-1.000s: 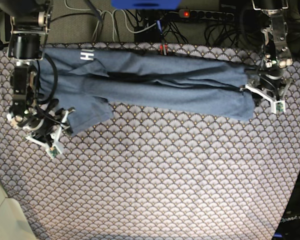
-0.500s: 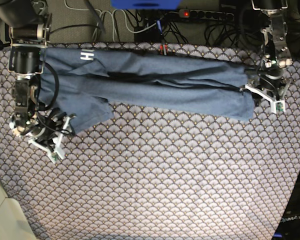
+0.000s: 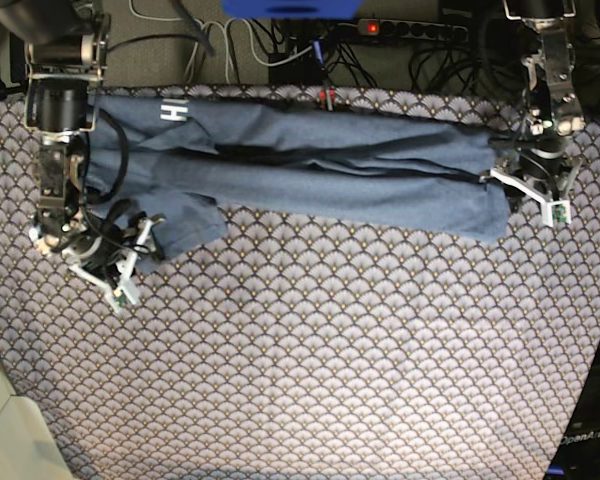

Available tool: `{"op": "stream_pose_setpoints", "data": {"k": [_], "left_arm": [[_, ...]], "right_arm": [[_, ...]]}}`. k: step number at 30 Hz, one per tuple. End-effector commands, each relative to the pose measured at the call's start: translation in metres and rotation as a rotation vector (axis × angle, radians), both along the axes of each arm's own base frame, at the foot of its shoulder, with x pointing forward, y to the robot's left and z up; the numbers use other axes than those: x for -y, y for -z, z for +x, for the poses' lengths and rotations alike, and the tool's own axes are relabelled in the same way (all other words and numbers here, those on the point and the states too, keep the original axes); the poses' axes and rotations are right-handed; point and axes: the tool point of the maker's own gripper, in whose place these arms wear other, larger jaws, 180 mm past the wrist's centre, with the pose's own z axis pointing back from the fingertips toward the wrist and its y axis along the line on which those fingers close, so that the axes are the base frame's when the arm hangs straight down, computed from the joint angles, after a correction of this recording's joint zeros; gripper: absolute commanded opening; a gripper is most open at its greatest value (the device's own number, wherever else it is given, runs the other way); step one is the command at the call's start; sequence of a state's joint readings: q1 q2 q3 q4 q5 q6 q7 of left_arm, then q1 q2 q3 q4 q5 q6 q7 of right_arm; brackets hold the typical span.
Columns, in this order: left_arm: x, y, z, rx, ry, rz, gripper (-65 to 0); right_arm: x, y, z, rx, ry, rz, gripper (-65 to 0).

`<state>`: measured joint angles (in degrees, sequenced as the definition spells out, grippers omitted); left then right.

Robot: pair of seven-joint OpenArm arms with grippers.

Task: Fold the T-shirt properly
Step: 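Tuck the loose sleeve end under the fold with the right gripper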

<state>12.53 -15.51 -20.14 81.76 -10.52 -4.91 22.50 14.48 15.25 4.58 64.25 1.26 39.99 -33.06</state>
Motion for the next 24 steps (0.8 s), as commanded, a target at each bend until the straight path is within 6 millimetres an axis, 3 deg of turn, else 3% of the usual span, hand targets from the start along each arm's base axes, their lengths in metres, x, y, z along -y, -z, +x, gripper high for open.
{"op": "stream_pose_setpoints", "data": {"k": [1,12,15,21,24], "left_arm": [[-0.0050,-0.0154,0.0096,0.049,0.006,0.025,-37.0],[-0.0050,-0.0154,0.0096,0.049,0.006,0.025,-37.0],[-0.0058,-0.0123,0.0081,0.041,0.003,0.023,-37.0],[-0.0054,-0.0115,0.0079,0.039,0.004,0.022,-37.0],[-0.0054,-0.0115,0.0079,0.039,0.004,0.022,-37.0]], "right_arm": [[0.0018,-0.0036,0.0022,0.009,-0.003,-0.012,-29.5],[0.0011,0.0010,-0.0025,-0.003,-0.003,-0.010,-31.3],[0.0014,0.0015,-0.0031,-0.007,-0.003,-0.012,-39.4],[0.0013,0.0006,-0.0026,-0.004,-0.004,-0.013,-65.0],[0.0013,-0.0007,-0.0019,0.000,-0.005,-0.015,-65.0]]}}
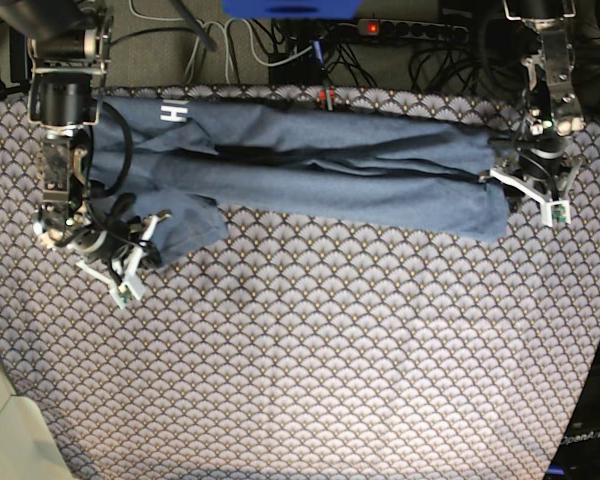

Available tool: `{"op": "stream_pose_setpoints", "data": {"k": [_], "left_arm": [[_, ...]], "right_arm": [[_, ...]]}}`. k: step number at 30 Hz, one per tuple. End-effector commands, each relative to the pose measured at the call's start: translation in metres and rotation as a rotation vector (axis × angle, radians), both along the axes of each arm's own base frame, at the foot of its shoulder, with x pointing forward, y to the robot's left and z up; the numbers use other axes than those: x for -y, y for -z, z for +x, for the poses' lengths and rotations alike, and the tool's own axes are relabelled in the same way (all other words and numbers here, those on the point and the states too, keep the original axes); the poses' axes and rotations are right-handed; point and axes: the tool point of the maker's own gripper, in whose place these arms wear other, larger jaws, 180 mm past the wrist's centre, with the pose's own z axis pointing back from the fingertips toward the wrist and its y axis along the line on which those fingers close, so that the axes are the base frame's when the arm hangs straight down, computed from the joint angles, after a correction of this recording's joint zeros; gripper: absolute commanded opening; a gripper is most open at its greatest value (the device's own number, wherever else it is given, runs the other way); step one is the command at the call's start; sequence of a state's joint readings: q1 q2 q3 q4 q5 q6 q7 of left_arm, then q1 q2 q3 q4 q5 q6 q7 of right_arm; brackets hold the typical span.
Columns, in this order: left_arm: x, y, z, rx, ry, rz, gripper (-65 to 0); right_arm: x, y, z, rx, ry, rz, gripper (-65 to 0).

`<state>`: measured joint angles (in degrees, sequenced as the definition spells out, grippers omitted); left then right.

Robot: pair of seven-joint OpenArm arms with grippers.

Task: Fold the T-shirt properly
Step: 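Tuck the loose sleeve end under the fold with the right gripper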

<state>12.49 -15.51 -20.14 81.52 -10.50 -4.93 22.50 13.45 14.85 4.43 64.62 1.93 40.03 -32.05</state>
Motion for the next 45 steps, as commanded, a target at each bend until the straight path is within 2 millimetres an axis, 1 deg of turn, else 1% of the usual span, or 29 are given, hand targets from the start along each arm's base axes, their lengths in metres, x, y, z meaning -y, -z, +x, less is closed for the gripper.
{"op": "stream_pose_setpoints", "data": {"k": [1,3,5,6,9,15,20,22,26,29,31,34,38,41,43,45], "left_arm": [[-0.005,-0.013,0.008,0.042,0.005,0.023,-37.0],[-0.005,-0.013,0.008,0.042,0.005,0.023,-37.0],[-0.005,-0.013,0.008,0.042,0.007,0.023,-37.0],[-0.005,-0.013,0.008,0.042,0.009,0.024,-37.0],[-0.005,-0.013,0.009,0.042,0.010,0.025,-37.0],[-0.007,-0.013,0.007,0.037,0.011,0.029,-37.0],[-0.007,-0.012,0.006,0.034,0.012,0.031,-37.0],[-0.008,-0.012,0.006,0.035,0.010,0.031,-37.0],[-0.008,-0.012,0.005,0.033,0.012,0.031,-36.9],[-0.008,-0.012,0.005,0.033,0.014,0.032,-36.8],[-0.007,-0.012,0.005,0.032,0.015,0.032,-36.8],[-0.007,-0.012,0.005,0.032,0.015,0.032,-36.7],[-0.007,-0.012,0.005,0.032,0.015,0.032,-36.6],[-0.007,-0.011,0.005,0.031,0.015,0.031,-36.6],[-0.007,-0.011,0.005,0.031,0.015,0.031,-36.6],[-0.007,-0.011,0.005,0.031,0.015,0.031,-36.6]], "right_arm": [[0.008,-0.003,0.002,-0.006,0.000,-0.040,-65.0],[0.009,-0.005,0.003,-0.002,-0.002,-0.044,-65.0],[0.010,-0.014,0.008,0.029,-0.002,-0.050,-65.0],[0.009,-0.016,0.006,0.036,-0.007,-0.054,-65.0],[0.005,-0.033,0.003,0.095,-0.031,-0.075,-65.0],[-0.009,-0.058,-0.018,0.179,-0.082,-0.107,-65.0],[-0.018,-0.073,-0.041,0.213,-0.117,-0.142,-65.0],[-0.014,-0.083,-0.049,0.224,-0.111,-0.172,-65.0],[-0.003,-0.112,-0.060,0.286,-0.079,-0.221,-65.0],[0.004,-0.124,-0.069,0.309,-0.063,-0.249,-65.0],[0.010,-0.123,-0.077,0.299,-0.050,-0.259,-65.0],[0.017,-0.113,-0.091,0.260,-0.036,-0.265,-65.0],[0.017,-0.098,-0.111,0.206,-0.042,-0.261,-65.0],[0.018,-0.091,-0.121,0.178,-0.044,-0.261,-65.0],[0.026,-0.090,-0.126,0.167,-0.024,-0.272,-65.0],[0.036,-0.093,-0.126,0.169,0.002,-0.283,-65.0]]}}
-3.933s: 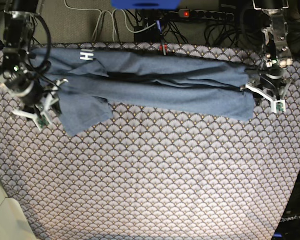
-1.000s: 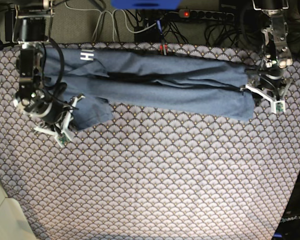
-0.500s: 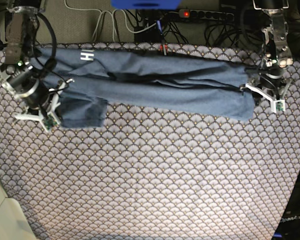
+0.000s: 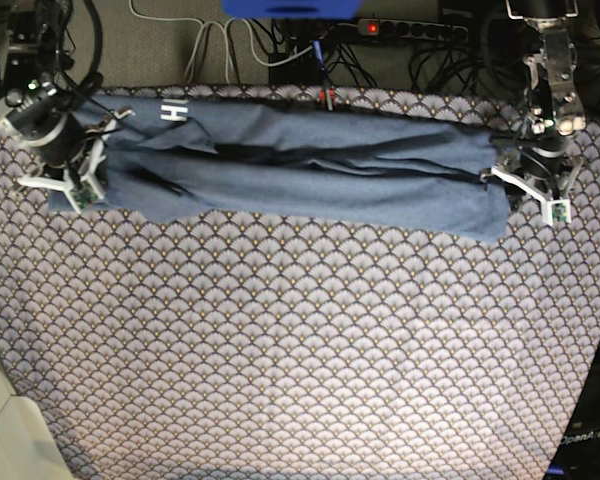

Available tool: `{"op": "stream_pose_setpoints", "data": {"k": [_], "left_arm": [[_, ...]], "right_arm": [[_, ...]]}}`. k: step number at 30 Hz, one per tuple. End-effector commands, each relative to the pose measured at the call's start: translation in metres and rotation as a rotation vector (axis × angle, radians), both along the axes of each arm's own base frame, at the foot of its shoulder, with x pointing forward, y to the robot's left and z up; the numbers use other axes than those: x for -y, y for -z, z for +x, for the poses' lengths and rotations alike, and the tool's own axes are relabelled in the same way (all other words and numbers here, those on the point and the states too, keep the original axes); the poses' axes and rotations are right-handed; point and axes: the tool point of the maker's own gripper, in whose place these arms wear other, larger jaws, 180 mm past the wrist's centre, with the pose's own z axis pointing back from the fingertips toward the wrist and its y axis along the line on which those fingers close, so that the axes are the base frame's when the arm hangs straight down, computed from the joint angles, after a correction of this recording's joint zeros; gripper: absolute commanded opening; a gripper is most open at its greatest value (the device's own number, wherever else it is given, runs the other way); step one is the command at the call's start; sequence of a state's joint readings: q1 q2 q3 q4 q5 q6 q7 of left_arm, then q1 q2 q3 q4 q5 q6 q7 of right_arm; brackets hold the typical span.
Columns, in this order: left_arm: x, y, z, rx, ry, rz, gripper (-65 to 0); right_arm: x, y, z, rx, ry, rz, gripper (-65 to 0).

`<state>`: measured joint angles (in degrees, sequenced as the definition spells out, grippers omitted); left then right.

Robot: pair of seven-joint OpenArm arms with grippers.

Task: Fold the T-shirt properly
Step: 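Tuck the loose sleeve end under the fold with the right gripper, then release the fold and raise the left gripper off the shirt end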

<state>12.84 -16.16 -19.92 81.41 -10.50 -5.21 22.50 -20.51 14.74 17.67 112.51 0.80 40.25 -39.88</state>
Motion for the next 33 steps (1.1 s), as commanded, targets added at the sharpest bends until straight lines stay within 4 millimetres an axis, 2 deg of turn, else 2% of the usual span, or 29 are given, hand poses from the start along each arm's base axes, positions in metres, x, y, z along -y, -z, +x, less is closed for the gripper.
{"op": "stream_pose_setpoints", "data": {"k": [1,5,8,16,23,28,30,33], "left_arm": [[-0.005,-0.012,0.007,0.040,0.006,0.022,-36.6],[-0.009,-0.014,0.008,0.040,0.009,0.034,-36.6],[-0.010,-0.015,0.008,0.040,0.009,0.035,-36.6],[-0.010,-0.014,0.007,0.038,0.009,0.035,-36.6],[-0.011,-0.012,0.002,0.030,0.006,0.034,-36.6],[-0.008,-0.014,0.003,0.036,0.010,0.030,-36.6],[-0.008,-0.010,-0.003,0.022,0.010,0.030,-36.5],[-0.007,-0.013,-0.001,0.032,0.013,0.029,-36.5]], "right_arm": [[0.006,-0.013,0.006,0.045,0.004,-0.012,-65.0],[0.029,-0.020,0.005,0.062,0.066,-0.037,-65.0],[0.033,-0.015,-0.003,0.040,0.079,-0.042,-65.0],[0.021,-0.002,-0.013,0.011,0.097,0.008,-65.0],[-0.002,0.014,-0.017,-0.033,0.067,0.052,-65.0],[-0.004,0.026,-0.021,-0.068,0.067,0.067,-65.0],[-0.003,0.030,-0.023,-0.079,0.071,0.070,-64.8],[-0.001,0.032,-0.024,-0.089,0.074,0.068,-58.0]]}}
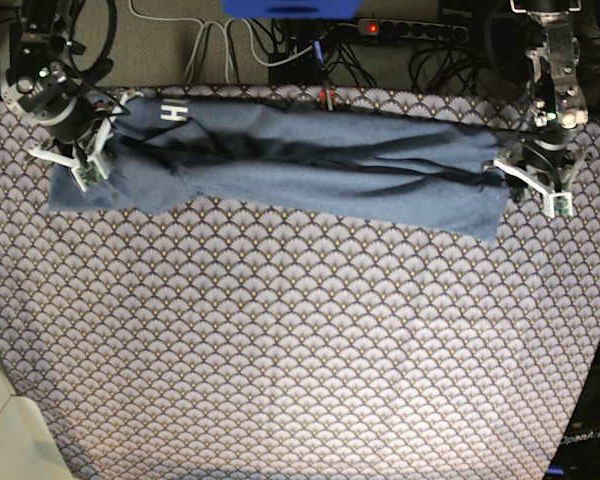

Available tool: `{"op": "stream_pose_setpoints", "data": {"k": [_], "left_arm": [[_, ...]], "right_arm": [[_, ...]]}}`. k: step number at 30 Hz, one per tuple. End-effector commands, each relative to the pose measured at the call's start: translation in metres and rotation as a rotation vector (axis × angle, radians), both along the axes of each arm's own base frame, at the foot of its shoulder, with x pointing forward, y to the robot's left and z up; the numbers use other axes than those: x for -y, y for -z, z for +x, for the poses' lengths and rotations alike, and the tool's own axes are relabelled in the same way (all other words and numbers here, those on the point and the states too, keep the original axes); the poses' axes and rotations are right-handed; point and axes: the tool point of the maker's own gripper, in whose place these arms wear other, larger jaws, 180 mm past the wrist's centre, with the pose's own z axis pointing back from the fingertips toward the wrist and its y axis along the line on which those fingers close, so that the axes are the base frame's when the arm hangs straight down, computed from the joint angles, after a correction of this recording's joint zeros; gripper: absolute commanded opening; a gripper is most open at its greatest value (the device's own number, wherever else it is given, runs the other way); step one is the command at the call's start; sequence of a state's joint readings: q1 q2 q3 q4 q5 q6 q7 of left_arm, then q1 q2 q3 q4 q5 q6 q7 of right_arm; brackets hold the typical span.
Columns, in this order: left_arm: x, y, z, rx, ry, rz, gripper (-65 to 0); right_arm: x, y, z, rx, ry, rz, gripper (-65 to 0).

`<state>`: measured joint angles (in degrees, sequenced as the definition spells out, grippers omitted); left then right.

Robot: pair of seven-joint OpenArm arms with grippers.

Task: Fold the T-shirt properly
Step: 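Release the fold and raise the left gripper off the shirt end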

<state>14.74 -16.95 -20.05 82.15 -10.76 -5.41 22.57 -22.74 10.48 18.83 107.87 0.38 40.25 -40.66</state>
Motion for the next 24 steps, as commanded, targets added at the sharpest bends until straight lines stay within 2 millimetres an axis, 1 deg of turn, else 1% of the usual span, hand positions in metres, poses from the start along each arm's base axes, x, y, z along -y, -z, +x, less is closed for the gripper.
{"op": "stream_pose_setpoints", "data": {"k": [1,4,6,8,10,13,15,19,22,24], "left_arm": [[-0.002,-0.018,0.011,0.060,0.009,0.018,-36.5],[0.000,-0.024,0.008,0.073,0.016,0.024,-36.5],[0.004,-0.035,0.009,0.098,0.032,0.033,-36.5],[0.010,-0.046,0.009,0.123,0.051,0.042,-34.6],[0.016,-0.058,0.008,0.150,0.071,0.050,-32.0],[0.025,-0.067,0.006,0.146,0.091,0.048,-28.3],[0.027,-0.066,0.005,0.134,0.092,0.041,-25.7],[0.032,-0.063,0.009,0.150,0.067,-0.067,-20.6],[0.029,-0.051,0.010,0.139,0.031,-0.136,-16.3],[0.025,-0.043,0.010,0.124,0.010,-0.157,-14.6]], "right_arm": [[0.003,-0.006,0.005,0.029,-0.003,-0.001,-55.1],[0.003,-0.004,0.003,0.022,-0.001,0.001,-45.0],[0.003,-0.004,0.003,0.020,-0.002,0.002,-40.9],[-0.002,-0.003,0.004,0.019,-0.013,0.007,-39.0],[-0.004,-0.003,0.005,0.021,-0.016,0.011,-38.7],[-0.005,-0.003,0.005,0.021,-0.017,0.013,-38.7],[-0.005,-0.003,0.005,0.022,-0.017,0.013,-38.7],[-0.005,-0.003,0.005,0.022,-0.019,0.013,-38.7],[-0.005,-0.003,0.005,0.022,-0.020,0.011,-38.7],[-0.004,-0.003,0.005,0.021,-0.020,0.010,-38.7]]}}
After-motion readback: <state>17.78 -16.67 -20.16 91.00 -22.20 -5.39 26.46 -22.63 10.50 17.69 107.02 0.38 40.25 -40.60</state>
